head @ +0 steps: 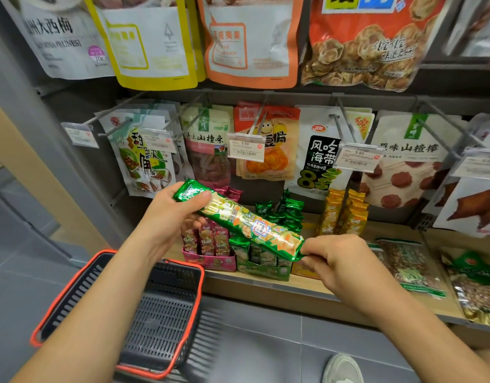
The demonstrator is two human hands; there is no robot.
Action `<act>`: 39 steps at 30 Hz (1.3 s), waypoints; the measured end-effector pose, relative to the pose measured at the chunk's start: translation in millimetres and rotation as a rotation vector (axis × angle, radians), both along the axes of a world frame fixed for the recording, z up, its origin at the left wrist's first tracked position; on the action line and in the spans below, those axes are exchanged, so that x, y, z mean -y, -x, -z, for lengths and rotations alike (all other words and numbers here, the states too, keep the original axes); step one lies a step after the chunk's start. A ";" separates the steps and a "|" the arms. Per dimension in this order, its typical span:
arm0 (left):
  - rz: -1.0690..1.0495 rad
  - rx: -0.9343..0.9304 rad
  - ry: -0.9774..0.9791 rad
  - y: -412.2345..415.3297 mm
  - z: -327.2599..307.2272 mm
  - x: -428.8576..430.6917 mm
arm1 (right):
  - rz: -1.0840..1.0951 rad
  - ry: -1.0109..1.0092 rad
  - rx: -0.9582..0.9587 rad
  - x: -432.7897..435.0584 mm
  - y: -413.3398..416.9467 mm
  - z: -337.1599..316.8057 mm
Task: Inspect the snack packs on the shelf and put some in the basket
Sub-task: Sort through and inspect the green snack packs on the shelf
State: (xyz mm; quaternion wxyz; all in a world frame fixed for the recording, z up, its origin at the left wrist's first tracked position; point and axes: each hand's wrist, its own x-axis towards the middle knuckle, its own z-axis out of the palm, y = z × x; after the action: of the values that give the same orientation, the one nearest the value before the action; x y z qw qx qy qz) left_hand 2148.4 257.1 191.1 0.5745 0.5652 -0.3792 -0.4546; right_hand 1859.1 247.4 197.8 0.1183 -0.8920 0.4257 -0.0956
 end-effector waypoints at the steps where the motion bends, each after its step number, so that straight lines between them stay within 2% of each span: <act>1: -0.019 0.026 0.031 1.4 -1.5 -0.9 | -0.001 -0.006 -0.025 2.2 0.5 2.3; 6: -0.091 0.292 0.271 24.0 -13.9 -2.6 | 0.090 -0.176 -0.037 12.8 2.4 19.8; 9: 0.008 0.434 0.257 54.1 -15.5 -8.3 | 0.019 -0.269 0.239 12.9 -10.5 22.0; 11: 0.064 0.452 0.256 73.4 -11.8 -9.9 | -0.010 -0.287 0.415 10.2 -20.1 20.4; 13: 0.115 0.423 0.278 86.1 -8.0 -10.2 | 0.016 -0.195 0.467 9.1 -25.3 17.6; 16: 0.209 0.271 0.317 91.6 -2.5 -9.9 | 0.057 -0.120 0.528 13.1 -22.7 13.2; 18: 0.229 0.288 0.283 88.0 4.2 -9.5 | 0.060 -0.160 0.613 16.8 -17.6 8.1; 21: 0.377 0.690 0.107 82.2 22.2 -8.6 | 0.088 -0.370 0.967 22.1 -8.2 -4.0; 23: 0.454 0.739 0.023 83.4 33.3 -9.0 | 0.123 -0.532 1.206 25.5 -0.4 -8.1; 25: 0.404 0.749 0.004 81.2 39.3 -6.9 | 0.123 -0.618 1.283 25.6 6.5 -10.3; 29: 0.407 0.755 -0.073 66.7 45.2 1.6 | 0.091 -0.617 1.225 23.7 19.5 -16.6; 33: 0.441 0.851 -0.136 63.7 48.1 12.8 | 0.104 -0.399 1.064 22.5 33.2 -23.2; 36: 0.344 1.082 -0.065 64.1 44.3 27.4 | 0.107 -0.075 0.774 19.9 36.6 -22.5; 39: 0.307 1.344 -0.063 66.9 44.4 43.7 | 0.062 0.079 0.697 18.8 31.5 -19.8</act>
State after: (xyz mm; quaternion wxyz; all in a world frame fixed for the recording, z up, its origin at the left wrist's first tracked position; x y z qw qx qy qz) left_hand 2081.5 213.3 146.6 0.1270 0.6807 -0.7155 -0.0927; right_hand 1827.6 228.6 217.6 0.2189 -0.7963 0.3826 -0.4142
